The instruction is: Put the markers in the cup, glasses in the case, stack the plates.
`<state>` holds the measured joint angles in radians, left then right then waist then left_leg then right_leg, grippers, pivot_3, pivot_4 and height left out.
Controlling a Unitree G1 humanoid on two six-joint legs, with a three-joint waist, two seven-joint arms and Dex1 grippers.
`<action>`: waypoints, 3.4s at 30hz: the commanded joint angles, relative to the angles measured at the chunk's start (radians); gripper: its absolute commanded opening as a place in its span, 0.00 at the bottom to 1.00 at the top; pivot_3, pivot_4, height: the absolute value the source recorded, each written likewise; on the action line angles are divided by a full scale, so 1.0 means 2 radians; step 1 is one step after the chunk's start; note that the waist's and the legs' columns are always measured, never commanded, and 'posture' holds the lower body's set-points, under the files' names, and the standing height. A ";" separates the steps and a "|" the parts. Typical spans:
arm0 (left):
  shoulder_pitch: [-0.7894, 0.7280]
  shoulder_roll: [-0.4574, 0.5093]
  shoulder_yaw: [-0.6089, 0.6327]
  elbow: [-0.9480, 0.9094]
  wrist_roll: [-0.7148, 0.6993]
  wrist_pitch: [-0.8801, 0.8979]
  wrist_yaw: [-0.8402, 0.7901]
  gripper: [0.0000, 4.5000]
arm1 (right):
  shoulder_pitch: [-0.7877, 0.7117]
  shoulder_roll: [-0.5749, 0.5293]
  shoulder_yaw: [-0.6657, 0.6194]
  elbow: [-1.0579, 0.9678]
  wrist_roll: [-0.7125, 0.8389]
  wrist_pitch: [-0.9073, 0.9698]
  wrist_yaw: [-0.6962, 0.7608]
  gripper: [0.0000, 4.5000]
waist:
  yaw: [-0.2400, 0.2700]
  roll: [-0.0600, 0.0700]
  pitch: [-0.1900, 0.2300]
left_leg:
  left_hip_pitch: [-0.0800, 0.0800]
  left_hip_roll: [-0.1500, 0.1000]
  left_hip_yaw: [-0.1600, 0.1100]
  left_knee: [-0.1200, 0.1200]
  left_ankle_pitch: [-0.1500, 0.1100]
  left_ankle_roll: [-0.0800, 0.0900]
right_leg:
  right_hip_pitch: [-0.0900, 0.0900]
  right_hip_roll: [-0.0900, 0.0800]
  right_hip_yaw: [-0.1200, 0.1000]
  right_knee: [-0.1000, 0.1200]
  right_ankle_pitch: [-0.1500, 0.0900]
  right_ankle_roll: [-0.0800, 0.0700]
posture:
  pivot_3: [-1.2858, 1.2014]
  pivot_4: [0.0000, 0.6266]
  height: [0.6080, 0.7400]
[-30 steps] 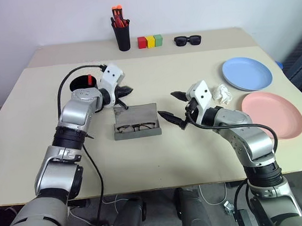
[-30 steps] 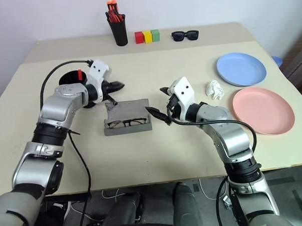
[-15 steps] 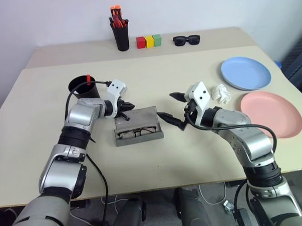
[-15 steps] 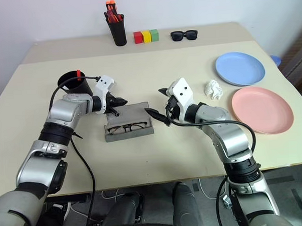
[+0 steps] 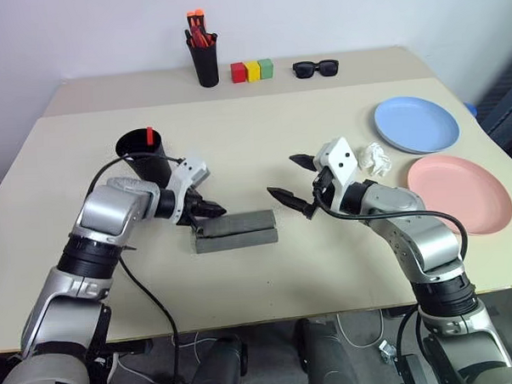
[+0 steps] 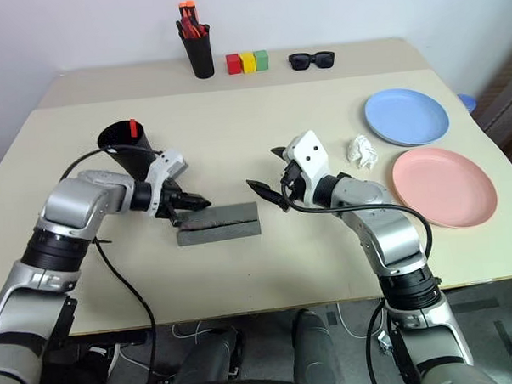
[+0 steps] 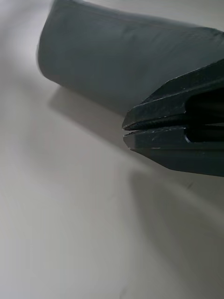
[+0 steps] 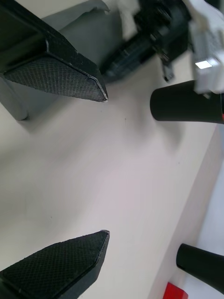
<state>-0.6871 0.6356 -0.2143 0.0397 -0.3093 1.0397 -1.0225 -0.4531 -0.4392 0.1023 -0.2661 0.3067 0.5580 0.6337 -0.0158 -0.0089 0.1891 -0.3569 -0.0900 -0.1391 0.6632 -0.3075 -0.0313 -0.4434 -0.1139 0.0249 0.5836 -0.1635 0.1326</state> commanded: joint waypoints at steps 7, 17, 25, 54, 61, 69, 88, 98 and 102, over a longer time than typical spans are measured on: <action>-0.004 -0.020 0.085 -0.038 -0.005 -0.097 0.085 0.13 | -0.030 0.006 -0.032 0.026 -0.013 -0.031 -0.028 1.00 | 0.001 0.000 0.000 | 0.000 0.000 0.000 0.000 0.000 0.000 | 0.000 0.000 0.000 0.000 0.000 0.000 | 0.52 0.24 1.00; 0.027 -0.015 0.150 -0.028 -0.081 -0.190 -0.001 0.99 | -0.010 -0.144 -0.129 0.065 -0.038 0.021 -0.027 1.00 | 0.003 0.000 0.000 | 0.000 0.000 0.001 0.000 0.000 0.000 | 0.000 0.000 0.000 -0.001 0.000 0.000 | 0.52 0.24 1.00; 0.020 -0.002 0.133 -0.004 -0.114 -0.216 -0.089 0.99 | 0.103 -0.221 -0.187 0.057 -0.037 0.148 -0.030 1.00 | -0.001 0.000 0.000 | 0.000 0.000 0.001 0.000 0.000 0.000 | 0.001 0.000 0.000 -0.001 0.000 0.000 | 0.52 0.24 1.00; 0.030 -0.029 0.155 0.005 -0.143 -0.258 -0.083 1.00 | -0.010 -0.238 -0.174 0.166 -0.083 0.063 -0.070 0.01 | 0.000 0.000 0.000 | 0.000 0.000 0.002 0.001 0.000 0.000 | 0.001 0.000 0.000 -0.001 0.000 0.000 | 0.52 0.24 1.00; 0.030 -0.049 0.154 0.000 -0.142 -0.271 -0.055 1.00 | -0.194 -0.181 -0.052 0.433 -0.179 -0.162 -0.076 0.01 | -0.003 0.000 0.000 | 0.001 0.000 0.002 0.001 0.000 0.000 | 0.001 0.000 0.000 -0.002 0.000 0.000 | 0.52 0.24 1.00; 0.055 -0.050 0.161 -0.049 -0.155 -0.257 -0.024 1.00 | -0.329 -0.131 -0.027 0.713 -0.218 -0.318 -0.109 0.07 | 0.000 0.000 0.000 | -0.001 0.000 0.002 -0.001 0.001 -0.002 | 0.000 -0.001 0.000 -0.003 0.000 0.000 | 0.52 0.24 1.00; 0.058 -0.045 0.168 -0.060 -0.176 -0.246 -0.001 1.00 | -0.282 -0.086 -0.124 0.615 -0.101 -0.263 -0.010 0.86 | -0.015 0.000 0.000 | 0.000 0.000 0.001 -0.001 0.001 -0.001 | 0.000 0.000 0.000 -0.001 0.000 0.000 | 0.52 0.24 1.00; 0.049 -0.047 0.159 -0.061 -0.173 -0.246 -0.002 1.00 | -0.213 -0.059 -0.096 0.578 -0.135 -0.231 -0.061 0.86 | -0.015 0.000 0.000 | 0.000 0.000 0.001 0.000 0.001 -0.001 | 0.000 0.000 0.000 -0.001 0.000 0.000 | 0.52 0.24 1.00; 0.053 -0.044 0.163 -0.065 -0.173 -0.244 0.002 1.00 | -0.214 -0.057 -0.101 0.593 -0.127 -0.215 -0.056 0.58 | -0.015 0.001 0.000 | 0.000 0.000 0.001 0.000 0.001 -0.001 | 0.000 0.000 0.000 -0.001 0.001 0.000 | 0.52 0.24 1.00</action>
<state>-0.5663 0.5373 0.0932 -0.0596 -0.6443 0.5606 -1.0209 -0.8620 -0.5562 -0.0887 0.9311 0.0440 0.1257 0.5184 -0.0450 -0.0079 0.1897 -0.3568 -0.0900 -0.1363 0.6625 -0.3059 -0.0339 -0.4431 -0.1142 0.0258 0.5816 -0.1623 0.1320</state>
